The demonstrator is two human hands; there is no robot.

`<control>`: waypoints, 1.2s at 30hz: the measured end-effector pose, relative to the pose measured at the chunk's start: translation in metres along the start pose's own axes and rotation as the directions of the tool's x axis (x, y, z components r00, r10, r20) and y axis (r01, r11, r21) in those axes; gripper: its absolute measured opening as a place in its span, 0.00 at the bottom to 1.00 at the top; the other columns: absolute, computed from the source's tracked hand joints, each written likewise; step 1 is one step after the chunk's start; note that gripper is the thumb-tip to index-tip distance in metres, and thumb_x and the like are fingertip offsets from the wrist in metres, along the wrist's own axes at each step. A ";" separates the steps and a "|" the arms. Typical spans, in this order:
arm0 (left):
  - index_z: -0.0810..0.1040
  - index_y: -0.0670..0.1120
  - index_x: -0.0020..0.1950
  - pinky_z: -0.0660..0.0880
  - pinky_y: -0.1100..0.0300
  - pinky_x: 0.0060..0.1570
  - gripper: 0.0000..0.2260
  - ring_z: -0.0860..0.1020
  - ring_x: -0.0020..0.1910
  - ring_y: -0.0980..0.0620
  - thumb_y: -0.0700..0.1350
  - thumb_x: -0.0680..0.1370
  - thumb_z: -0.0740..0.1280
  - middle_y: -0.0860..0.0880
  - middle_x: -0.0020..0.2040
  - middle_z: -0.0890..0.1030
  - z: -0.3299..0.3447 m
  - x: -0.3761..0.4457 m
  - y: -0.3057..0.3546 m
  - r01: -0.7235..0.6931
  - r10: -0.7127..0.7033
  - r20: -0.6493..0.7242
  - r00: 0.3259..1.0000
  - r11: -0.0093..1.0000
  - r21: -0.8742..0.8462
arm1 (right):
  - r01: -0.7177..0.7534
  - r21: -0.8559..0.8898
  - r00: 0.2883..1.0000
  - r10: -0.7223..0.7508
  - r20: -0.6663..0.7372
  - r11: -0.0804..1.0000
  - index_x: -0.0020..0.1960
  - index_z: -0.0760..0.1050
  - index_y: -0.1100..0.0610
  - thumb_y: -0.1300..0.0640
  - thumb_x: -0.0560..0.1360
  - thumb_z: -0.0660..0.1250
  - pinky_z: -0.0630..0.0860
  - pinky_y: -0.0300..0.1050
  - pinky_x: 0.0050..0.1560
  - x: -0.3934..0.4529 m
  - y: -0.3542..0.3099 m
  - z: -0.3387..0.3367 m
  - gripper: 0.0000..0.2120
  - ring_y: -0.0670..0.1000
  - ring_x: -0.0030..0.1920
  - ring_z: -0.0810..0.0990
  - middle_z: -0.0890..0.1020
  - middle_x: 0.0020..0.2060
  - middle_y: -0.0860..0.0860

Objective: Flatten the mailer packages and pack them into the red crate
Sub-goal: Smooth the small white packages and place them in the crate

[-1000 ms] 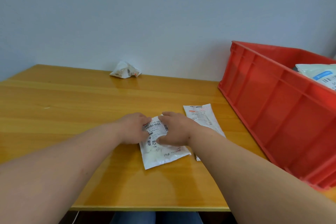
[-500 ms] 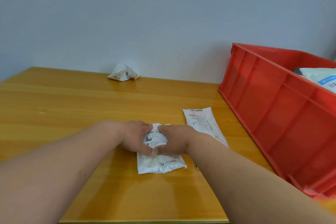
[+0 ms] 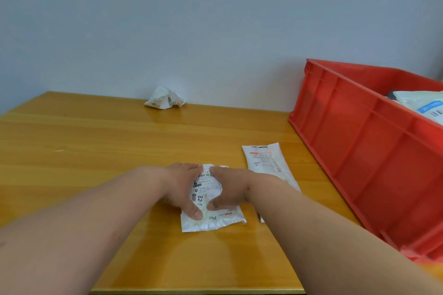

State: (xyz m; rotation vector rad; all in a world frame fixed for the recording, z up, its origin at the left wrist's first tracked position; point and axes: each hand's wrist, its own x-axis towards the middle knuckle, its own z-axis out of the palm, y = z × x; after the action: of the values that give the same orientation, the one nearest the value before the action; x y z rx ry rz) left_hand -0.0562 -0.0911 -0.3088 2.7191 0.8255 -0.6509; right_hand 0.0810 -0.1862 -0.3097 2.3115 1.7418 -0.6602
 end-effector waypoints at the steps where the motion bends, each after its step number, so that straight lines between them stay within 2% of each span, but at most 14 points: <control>1: 0.39 0.49 0.80 0.49 0.53 0.77 0.53 0.44 0.79 0.51 0.64 0.70 0.72 0.55 0.80 0.41 0.000 -0.001 0.000 -0.004 0.004 0.001 1.000 1.000 -0.012 | 0.004 -0.014 1.000 -0.004 -0.005 1.000 0.81 0.44 0.48 0.36 0.73 0.69 0.58 0.55 0.76 -0.001 0.000 0.000 0.48 0.52 0.78 0.58 0.55 0.80 0.45; 3: 0.38 0.50 0.80 0.49 0.53 0.77 0.54 0.45 0.79 0.53 0.62 0.70 0.74 0.56 0.80 0.40 0.002 -0.003 -0.005 -0.012 0.014 0.021 1.000 0.995 -0.098 | 0.010 -0.045 1.000 -0.010 -0.013 0.999 0.81 0.44 0.48 0.35 0.73 0.68 0.55 0.56 0.77 -0.005 -0.002 0.000 0.48 0.51 0.79 0.56 0.53 0.80 0.44; 6: 0.39 0.51 0.80 0.50 0.57 0.76 0.56 0.49 0.79 0.55 0.56 0.69 0.78 0.57 0.80 0.45 0.001 -0.009 -0.016 -0.007 0.019 0.041 0.999 0.957 -0.290 | 0.020 -0.107 0.999 -0.023 -0.023 0.994 0.81 0.46 0.47 0.36 0.72 0.71 0.55 0.57 0.77 -0.011 -0.003 -0.009 0.49 0.51 0.79 0.55 0.52 0.80 0.43; 9: 0.38 0.50 0.80 0.48 0.59 0.76 0.56 0.46 0.79 0.56 0.58 0.68 0.77 0.58 0.80 0.42 0.004 -0.012 -0.018 0.004 0.005 0.037 0.999 0.970 -0.243 | 0.012 -0.064 0.999 -0.010 0.040 0.998 0.81 0.45 0.47 0.41 0.69 0.76 0.61 0.56 0.75 -0.016 -0.001 -0.017 0.53 0.52 0.78 0.57 0.53 0.80 0.43; 12: 0.37 0.50 0.80 0.48 0.57 0.77 0.58 0.45 0.79 0.56 0.61 0.68 0.76 0.58 0.79 0.38 0.004 -0.011 -0.013 0.012 -0.004 0.045 0.999 0.986 -0.169 | -0.006 -0.046 0.997 0.009 0.077 0.999 0.81 0.42 0.46 0.44 0.68 0.78 0.64 0.55 0.73 -0.019 0.001 -0.014 0.55 0.53 0.78 0.59 0.54 0.80 0.44; 16: 0.36 0.52 0.80 0.51 0.50 0.77 0.58 0.48 0.79 0.55 0.64 0.66 0.75 0.60 0.79 0.38 0.003 -0.011 -0.010 0.051 -0.047 0.046 0.998 0.994 -0.095 | -0.022 -0.080 0.997 0.028 0.074 0.997 0.81 0.42 0.45 0.42 0.69 0.77 0.64 0.55 0.73 -0.022 -0.002 -0.012 0.55 0.54 0.77 0.60 0.55 0.79 0.44; 22: 0.36 0.52 0.80 0.51 0.52 0.76 0.58 0.47 0.79 0.55 0.62 0.67 0.76 0.59 0.79 0.37 0.008 -0.014 -0.009 0.072 -0.070 0.018 0.997 0.985 -0.160 | -0.023 -0.156 0.997 0.033 0.065 0.987 0.81 0.43 0.46 0.42 0.70 0.75 0.59 0.59 0.74 -0.024 -0.010 -0.011 0.53 0.54 0.78 0.57 0.51 0.80 0.44; 24: 0.39 0.52 0.80 0.53 0.48 0.76 0.60 0.49 0.79 0.52 0.65 0.63 0.77 0.57 0.80 0.41 0.010 -0.016 -0.013 0.116 -0.119 -0.007 0.993 0.978 -0.173 | -0.058 -0.078 0.998 0.060 0.019 0.995 0.81 0.45 0.44 0.42 0.71 0.74 0.58 0.61 0.74 -0.022 -0.006 -0.008 0.50 0.56 0.79 0.54 0.49 0.80 0.46; 25: 0.42 0.54 0.80 0.56 0.46 0.75 0.60 0.51 0.79 0.49 0.67 0.61 0.77 0.54 0.80 0.46 0.011 -0.016 -0.015 0.150 -0.159 -0.026 0.987 0.967 -0.207 | -0.084 -0.012 0.996 0.084 -0.022 0.996 0.80 0.48 0.43 0.41 0.72 0.72 0.57 0.61 0.74 -0.020 -0.004 -0.006 0.46 0.57 0.79 0.54 0.50 0.80 0.48; 28: 0.52 0.55 0.79 0.64 0.46 0.71 0.53 0.59 0.75 0.44 0.67 0.62 0.76 0.48 0.76 0.60 0.013 -0.018 -0.013 0.240 -0.274 -0.084 0.958 0.926 -0.292 | -0.152 0.053 0.977 0.158 -0.142 0.987 0.78 0.57 0.43 0.37 0.75 0.62 0.55 0.62 0.72 -0.020 0.000 0.002 0.34 0.58 0.74 0.61 0.62 0.75 0.53; 30: 0.58 0.53 0.78 0.69 0.49 0.67 0.45 0.68 0.70 0.45 0.61 0.67 0.76 0.48 0.73 0.67 0.015 -0.015 -0.009 0.220 -0.283 -0.077 0.956 0.867 -0.447 | -0.164 0.060 0.973 0.172 -0.155 0.985 0.76 0.61 0.44 0.38 0.78 0.58 0.56 0.61 0.70 -0.019 -0.003 0.008 0.28 0.59 0.71 0.66 0.67 0.71 0.55; 33: 0.66 0.53 0.75 0.77 0.53 0.53 0.33 0.78 0.56 0.49 0.44 0.73 0.74 0.51 0.60 0.78 0.010 -0.010 0.001 0.108 -0.292 -0.085 0.953 0.587 -0.803 | -0.098 0.222 0.978 0.135 -0.161 0.970 0.78 0.57 0.46 0.46 0.80 0.59 0.64 0.57 0.70 -0.015 -0.010 0.010 0.28 0.60 0.70 0.67 0.61 0.74 0.54; 36: 0.63 0.55 0.77 0.79 0.54 0.45 0.34 0.80 0.50 0.48 0.34 0.76 0.70 0.51 0.55 0.78 0.000 -0.008 0.012 0.007 -0.332 -0.150 0.931 0.427 -0.904 | 0.007 0.349 0.957 0.094 -0.274 0.937 0.79 0.58 0.50 0.54 0.79 0.62 0.68 0.54 0.70 -0.012 -0.012 0.000 0.30 0.59 0.72 0.64 0.55 0.76 0.52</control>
State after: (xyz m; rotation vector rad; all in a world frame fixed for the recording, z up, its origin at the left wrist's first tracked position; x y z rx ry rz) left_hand -0.0559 -0.1046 -0.3042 1.7204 1.1109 0.2295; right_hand 0.0669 -0.1927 -0.3025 2.8022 1.8047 -0.7024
